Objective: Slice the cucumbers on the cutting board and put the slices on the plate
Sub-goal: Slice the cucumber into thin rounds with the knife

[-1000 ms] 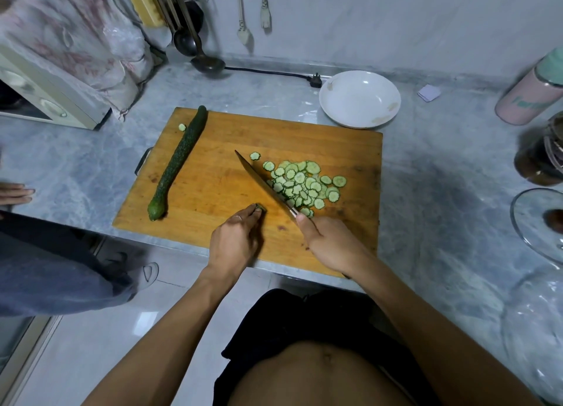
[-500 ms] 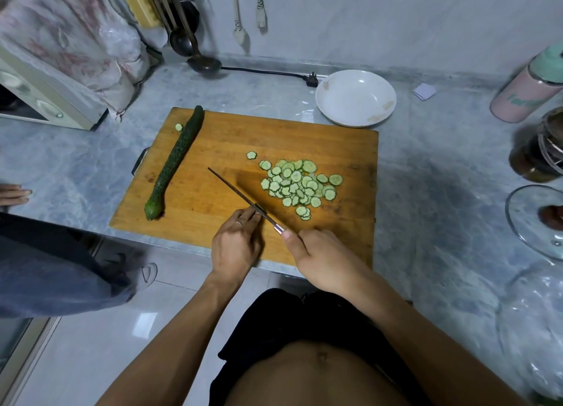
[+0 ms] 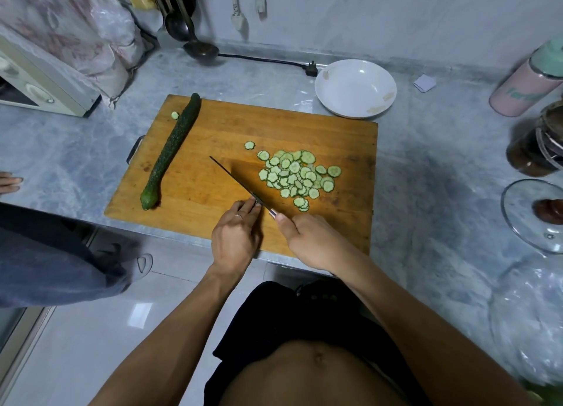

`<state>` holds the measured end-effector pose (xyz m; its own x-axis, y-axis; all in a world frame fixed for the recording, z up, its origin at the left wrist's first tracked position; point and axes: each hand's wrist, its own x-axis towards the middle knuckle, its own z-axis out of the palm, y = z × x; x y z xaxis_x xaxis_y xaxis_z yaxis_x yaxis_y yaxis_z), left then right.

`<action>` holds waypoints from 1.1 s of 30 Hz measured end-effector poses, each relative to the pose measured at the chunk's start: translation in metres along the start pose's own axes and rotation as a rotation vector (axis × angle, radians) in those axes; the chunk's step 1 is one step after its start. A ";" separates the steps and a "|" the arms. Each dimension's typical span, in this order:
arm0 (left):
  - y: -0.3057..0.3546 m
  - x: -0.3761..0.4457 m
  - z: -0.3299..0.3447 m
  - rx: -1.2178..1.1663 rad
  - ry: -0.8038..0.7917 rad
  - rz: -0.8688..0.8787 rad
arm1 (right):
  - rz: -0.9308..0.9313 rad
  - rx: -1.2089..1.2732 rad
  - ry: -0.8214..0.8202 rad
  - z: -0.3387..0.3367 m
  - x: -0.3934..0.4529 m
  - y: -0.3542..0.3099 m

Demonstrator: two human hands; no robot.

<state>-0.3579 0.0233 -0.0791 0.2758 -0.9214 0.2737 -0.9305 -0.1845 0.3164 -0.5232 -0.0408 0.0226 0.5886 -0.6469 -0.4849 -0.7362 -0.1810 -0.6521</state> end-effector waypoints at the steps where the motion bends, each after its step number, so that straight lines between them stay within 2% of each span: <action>1: 0.000 0.000 0.001 -0.004 -0.001 -0.003 | 0.005 0.001 0.003 0.002 0.001 0.001; 9: 0.002 -0.005 -0.004 -0.153 0.066 -0.009 | -0.032 0.005 0.072 0.003 0.002 0.008; 15: -0.004 -0.005 -0.001 -0.149 0.054 -0.050 | -0.038 0.092 0.104 -0.013 0.001 0.014; 25: -0.022 0.005 0.001 -0.108 0.126 0.145 | -0.112 -0.046 0.099 -0.004 -0.019 0.021; 33: -0.021 0.000 0.010 -0.139 0.116 0.108 | -0.101 -0.053 0.119 0.003 -0.027 0.018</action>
<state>-0.3408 0.0235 -0.0945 0.2099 -0.8864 0.4127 -0.9161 -0.0308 0.3997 -0.5515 -0.0247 0.0217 0.6192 -0.7059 -0.3439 -0.6936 -0.2865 -0.6609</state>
